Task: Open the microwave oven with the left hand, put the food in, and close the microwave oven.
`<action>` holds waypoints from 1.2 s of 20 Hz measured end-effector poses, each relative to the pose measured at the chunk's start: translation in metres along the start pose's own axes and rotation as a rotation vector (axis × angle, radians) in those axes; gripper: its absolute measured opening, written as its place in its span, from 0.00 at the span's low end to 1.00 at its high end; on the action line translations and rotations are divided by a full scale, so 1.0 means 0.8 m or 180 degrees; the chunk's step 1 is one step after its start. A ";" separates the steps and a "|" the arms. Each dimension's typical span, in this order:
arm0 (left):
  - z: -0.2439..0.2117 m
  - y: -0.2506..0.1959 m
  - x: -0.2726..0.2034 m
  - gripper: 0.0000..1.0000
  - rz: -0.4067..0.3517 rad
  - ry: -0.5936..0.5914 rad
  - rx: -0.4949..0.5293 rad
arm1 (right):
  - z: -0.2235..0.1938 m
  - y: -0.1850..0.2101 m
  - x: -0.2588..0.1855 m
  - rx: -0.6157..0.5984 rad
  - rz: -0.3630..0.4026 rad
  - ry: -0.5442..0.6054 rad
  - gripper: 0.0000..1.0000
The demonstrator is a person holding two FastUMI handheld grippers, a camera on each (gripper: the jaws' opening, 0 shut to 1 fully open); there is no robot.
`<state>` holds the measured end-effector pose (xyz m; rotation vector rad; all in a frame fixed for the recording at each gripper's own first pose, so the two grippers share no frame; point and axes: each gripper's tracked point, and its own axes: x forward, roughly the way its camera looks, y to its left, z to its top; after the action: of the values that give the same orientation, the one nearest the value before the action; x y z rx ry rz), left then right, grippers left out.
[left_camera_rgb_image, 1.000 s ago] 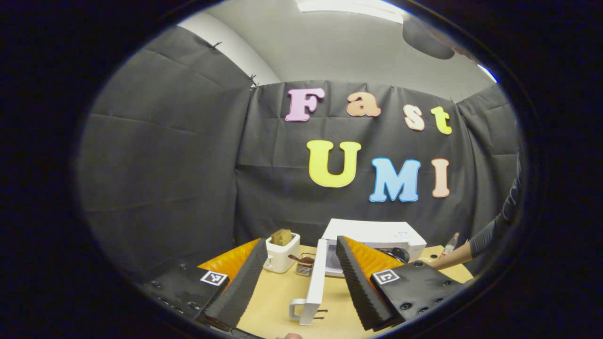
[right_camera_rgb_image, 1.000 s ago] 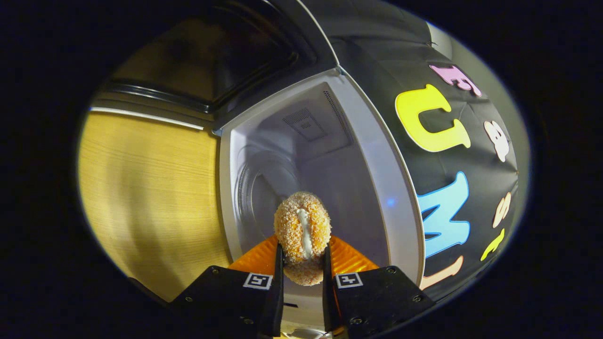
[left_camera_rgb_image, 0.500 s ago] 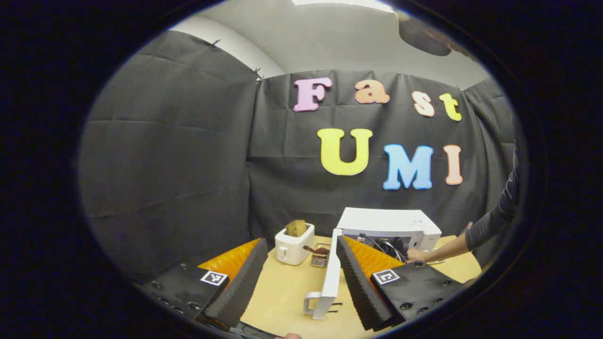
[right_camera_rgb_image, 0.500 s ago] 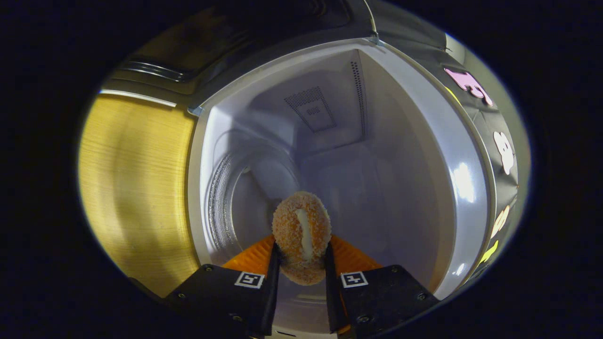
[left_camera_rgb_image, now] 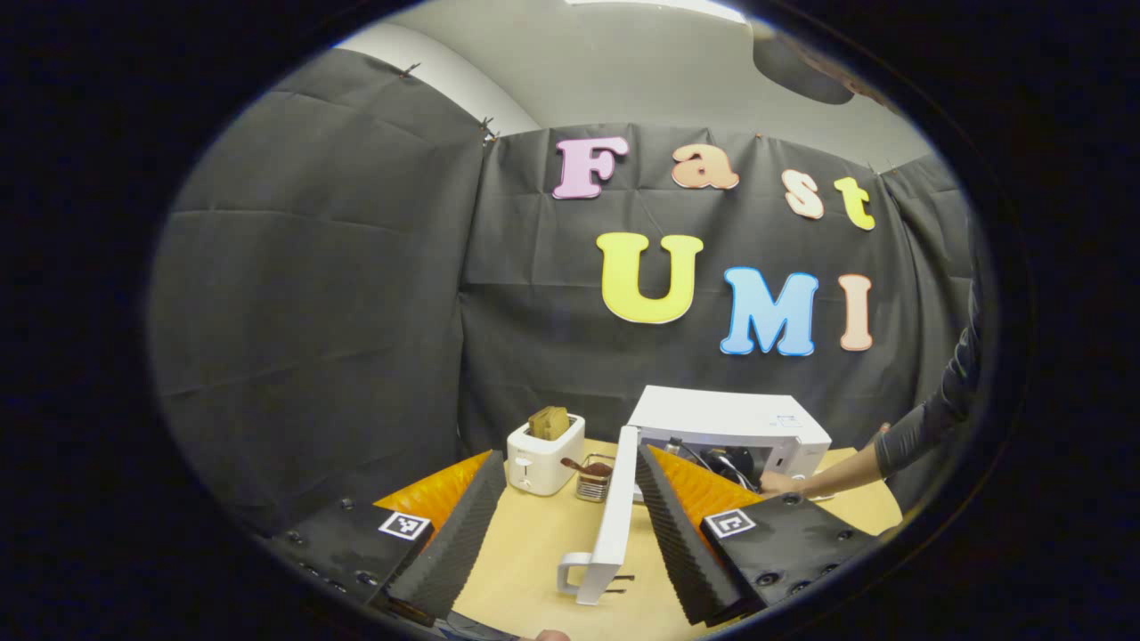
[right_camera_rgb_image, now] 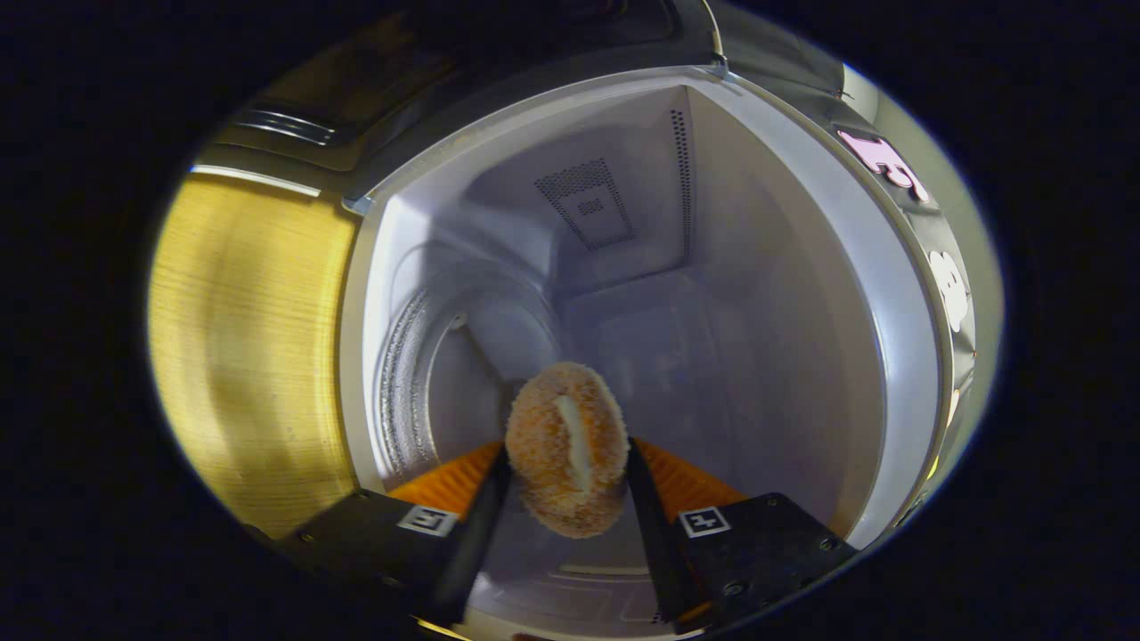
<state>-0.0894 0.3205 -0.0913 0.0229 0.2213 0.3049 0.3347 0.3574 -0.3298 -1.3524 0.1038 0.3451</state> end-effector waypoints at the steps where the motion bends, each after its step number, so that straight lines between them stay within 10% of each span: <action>1: -0.001 -0.003 0.001 0.96 -0.0013 0.0006 -0.0001 | 0.000 0.002 0.000 0.0006 0.0025 -0.0007 0.92; 15: 0.012 -0.008 -0.019 0.97 -0.0116 -0.0164 -0.0022 | 0.015 0.014 -0.084 0.0497 0.0255 -0.0223 0.95; 24: 0.008 -0.031 -0.011 0.94 -0.0424 -0.0241 0.0062 | 0.015 -0.020 -0.231 0.1666 0.0332 -0.0464 0.95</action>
<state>-0.0885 0.2944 -0.0844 0.0386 0.1497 0.1690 0.1635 0.3328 -0.2622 -0.8035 0.1328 0.4660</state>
